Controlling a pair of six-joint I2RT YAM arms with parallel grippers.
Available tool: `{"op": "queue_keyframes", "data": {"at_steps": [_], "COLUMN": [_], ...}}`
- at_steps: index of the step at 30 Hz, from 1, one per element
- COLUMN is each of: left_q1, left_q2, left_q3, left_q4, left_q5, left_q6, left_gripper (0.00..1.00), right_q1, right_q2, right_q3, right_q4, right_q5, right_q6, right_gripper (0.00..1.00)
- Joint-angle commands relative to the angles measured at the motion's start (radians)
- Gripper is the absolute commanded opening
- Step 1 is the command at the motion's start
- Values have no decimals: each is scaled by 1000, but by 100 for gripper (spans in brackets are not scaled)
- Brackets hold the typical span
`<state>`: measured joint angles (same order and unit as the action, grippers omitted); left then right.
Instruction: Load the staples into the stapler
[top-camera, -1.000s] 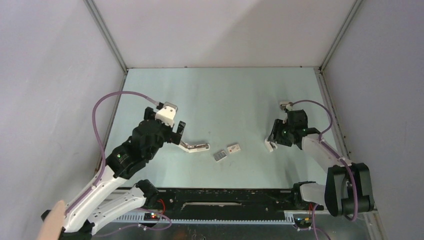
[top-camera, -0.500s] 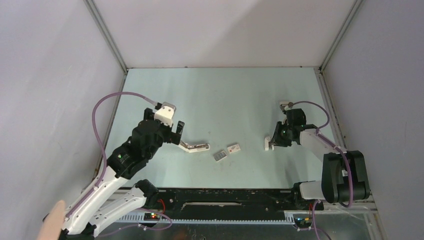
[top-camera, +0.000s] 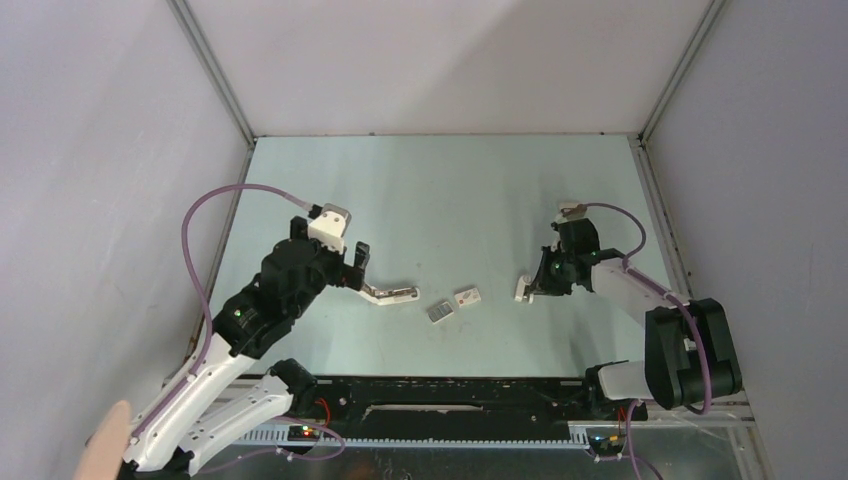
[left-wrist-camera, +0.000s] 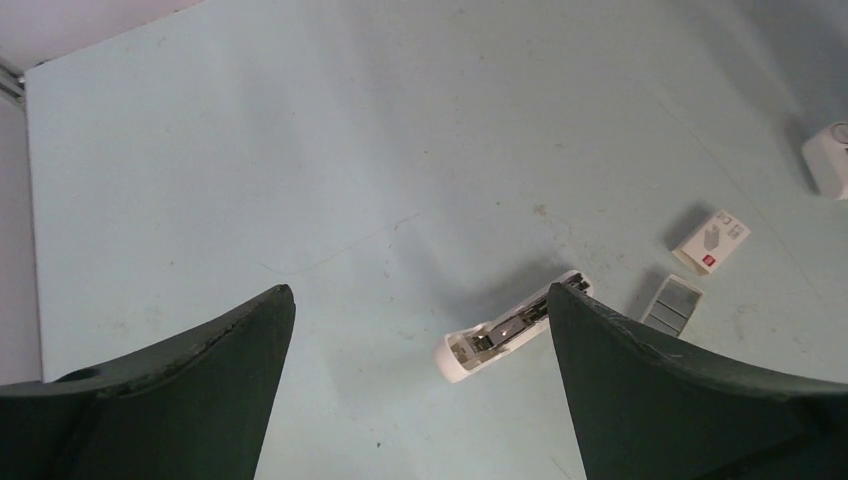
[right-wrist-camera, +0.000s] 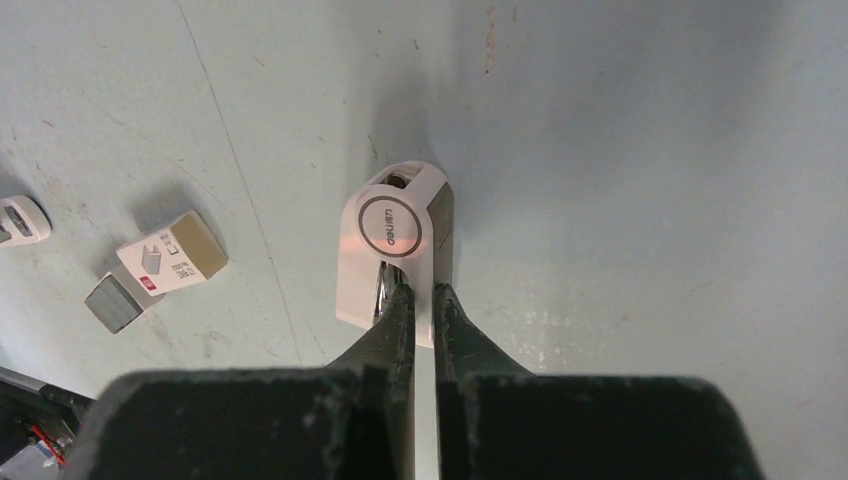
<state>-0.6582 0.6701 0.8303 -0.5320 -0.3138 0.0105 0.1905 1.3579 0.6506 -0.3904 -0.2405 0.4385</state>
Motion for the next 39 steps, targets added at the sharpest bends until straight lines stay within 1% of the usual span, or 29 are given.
{"op": "queue_keyframes", "data": {"at_steps": [1,8,12,15,17,19,24,26,32,39], "left_q1": [10,10,8,3,-15,-39,-120,-138,-157,-170], "left_q2": [2,33,84,139,168,189,241,265,343,411], "left_q3": [20,27,0,-17,-34,-53,-111,-133,-169,-184], "left_q4": [55,123,221,291,344,397,539,619,734,807], "left_q5": [68,172,274,354,377,379,331,333,371,405], "left_q6": [-87,-301,-408,-476,-510,-531,-551,-573,-628,-641], "left_gripper": [100,100,100,96,95,94,92,90,82,67], "right_q1": [49,171,250,318,361,399,494,532,607,641], "right_q2": [-11,-133,-210,-257,-277,-291,-314,-321,-330,-325], "right_q3": [7,7,7,7,7,7,7,7,7,7], "right_q4": [19,89,164,241,289,333,438,465,523,572], "right_q5": [23,71,113,143,164,187,254,288,349,342], "right_q6": [31,100,149,178,191,208,231,230,209,194], "right_gripper": [0,0,0,0,0,0,0,0,0,0]}}
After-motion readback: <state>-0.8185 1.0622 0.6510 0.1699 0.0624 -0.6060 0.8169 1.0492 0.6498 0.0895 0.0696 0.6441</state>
